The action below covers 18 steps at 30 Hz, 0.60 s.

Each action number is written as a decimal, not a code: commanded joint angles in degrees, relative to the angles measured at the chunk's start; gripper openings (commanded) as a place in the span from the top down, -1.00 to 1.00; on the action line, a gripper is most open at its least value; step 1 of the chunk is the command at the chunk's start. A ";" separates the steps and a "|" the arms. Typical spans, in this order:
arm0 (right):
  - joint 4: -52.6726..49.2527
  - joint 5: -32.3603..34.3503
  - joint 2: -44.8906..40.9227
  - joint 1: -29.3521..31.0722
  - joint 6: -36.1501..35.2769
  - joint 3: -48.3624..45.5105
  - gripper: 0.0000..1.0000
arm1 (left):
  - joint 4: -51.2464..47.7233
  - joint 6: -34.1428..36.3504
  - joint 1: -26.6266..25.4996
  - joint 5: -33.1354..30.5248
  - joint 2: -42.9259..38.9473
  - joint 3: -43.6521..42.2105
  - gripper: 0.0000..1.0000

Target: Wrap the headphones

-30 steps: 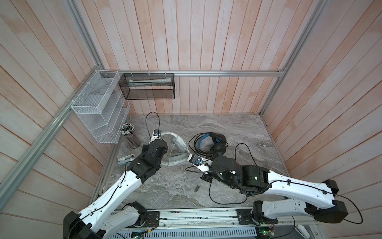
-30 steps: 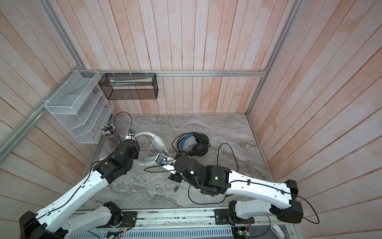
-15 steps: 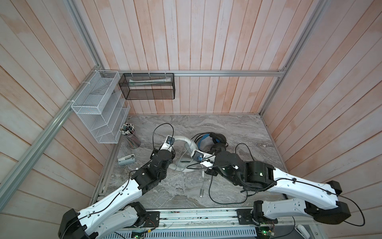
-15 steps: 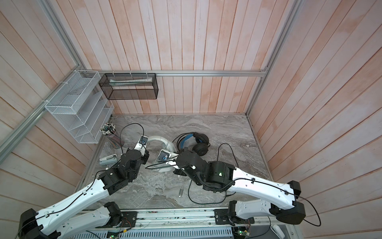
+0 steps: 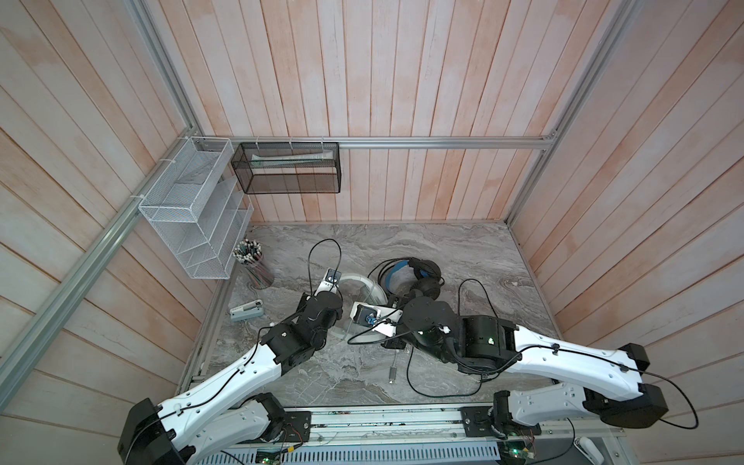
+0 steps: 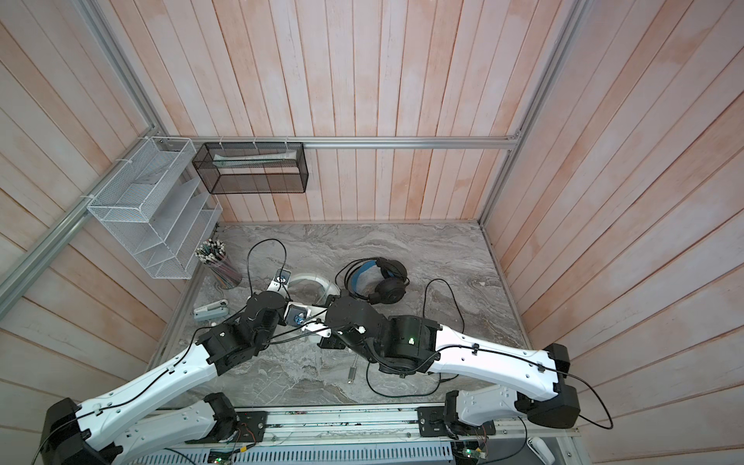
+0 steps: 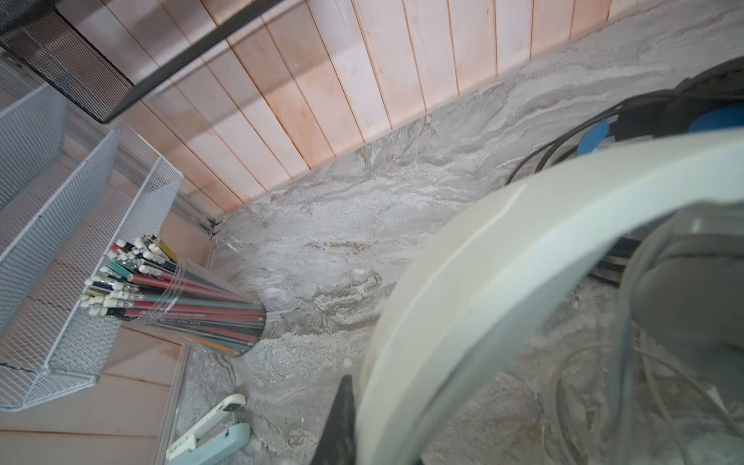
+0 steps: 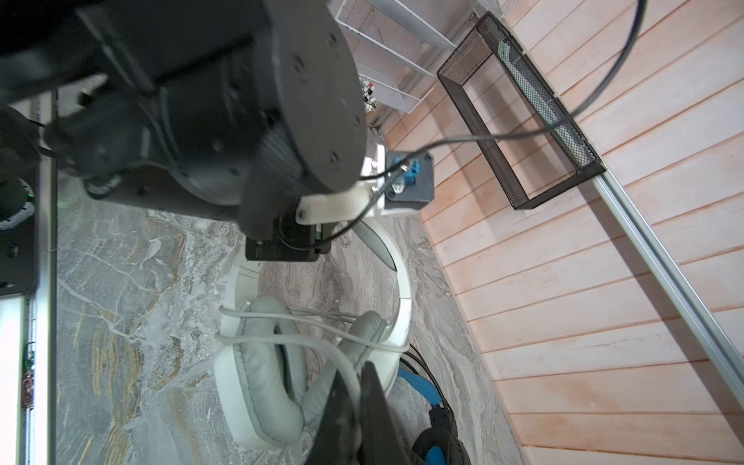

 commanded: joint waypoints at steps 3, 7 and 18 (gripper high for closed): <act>1.87 -3.37 -1.31 2.09 0.73 6.84 1.00 | -6.92 -11.30 5.73 3.41 2.88 6.39 1.00; -1.21 -2.10 -0.45 4.46 1.72 7.09 1.00 | -10.00 -16.03 11.75 9.59 3.13 8.30 1.00; 1.73 -3.77 -1.74 5.19 5.97 -0.39 1.00 | -14.00 -26.03 27.36 28.59 3.26 13.10 1.00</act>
